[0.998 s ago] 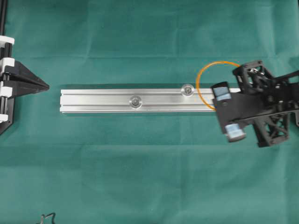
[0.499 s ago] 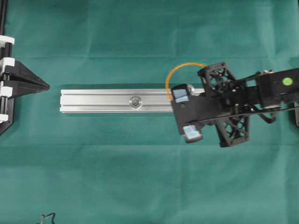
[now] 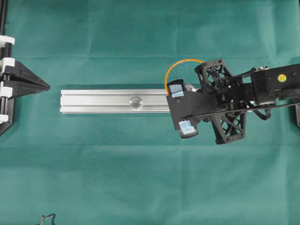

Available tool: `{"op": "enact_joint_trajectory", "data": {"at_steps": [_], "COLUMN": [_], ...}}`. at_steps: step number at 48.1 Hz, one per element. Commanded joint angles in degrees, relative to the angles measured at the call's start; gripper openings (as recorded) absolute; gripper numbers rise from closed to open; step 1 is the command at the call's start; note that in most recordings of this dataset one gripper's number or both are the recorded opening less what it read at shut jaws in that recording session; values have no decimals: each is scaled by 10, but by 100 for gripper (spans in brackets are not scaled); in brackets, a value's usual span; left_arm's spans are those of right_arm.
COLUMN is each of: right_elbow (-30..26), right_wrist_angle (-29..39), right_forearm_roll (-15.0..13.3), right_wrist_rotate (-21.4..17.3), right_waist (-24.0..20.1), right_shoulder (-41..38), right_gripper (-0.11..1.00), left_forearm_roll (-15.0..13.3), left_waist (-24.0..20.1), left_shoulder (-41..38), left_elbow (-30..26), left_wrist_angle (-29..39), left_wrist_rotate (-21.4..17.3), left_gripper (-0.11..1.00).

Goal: Hook the rubber onto the shaft.
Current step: 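Lift the band with the right gripper and carry it left along the rail, then raise the held band above the right metal peg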

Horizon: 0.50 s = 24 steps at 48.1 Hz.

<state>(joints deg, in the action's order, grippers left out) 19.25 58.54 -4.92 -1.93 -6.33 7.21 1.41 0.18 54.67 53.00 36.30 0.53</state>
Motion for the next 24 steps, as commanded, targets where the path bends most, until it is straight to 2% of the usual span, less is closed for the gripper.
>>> {"op": "enact_joint_trajectory", "data": {"at_steps": [1,16,24], "right_elbow": [-12,-2,19], "right_wrist_angle": [-4,-4,-35], "right_forearm_roll": [-1,-1,4], "right_wrist_rotate": [-1,-1,-2], "right_waist": [0,0,0], "right_shoulder": [7,4,0], "right_gripper": [5,5,5], "left_forearm_roll": [2,2,2], "left_waist": [1,1,1], "left_shoulder": [-4,-4,-4], "left_elbow": [-14,-14,-14], "left_wrist_angle": [-5,-5,-5], "left_wrist_rotate": [1,1,1], "left_gripper": [0,0,0]}}
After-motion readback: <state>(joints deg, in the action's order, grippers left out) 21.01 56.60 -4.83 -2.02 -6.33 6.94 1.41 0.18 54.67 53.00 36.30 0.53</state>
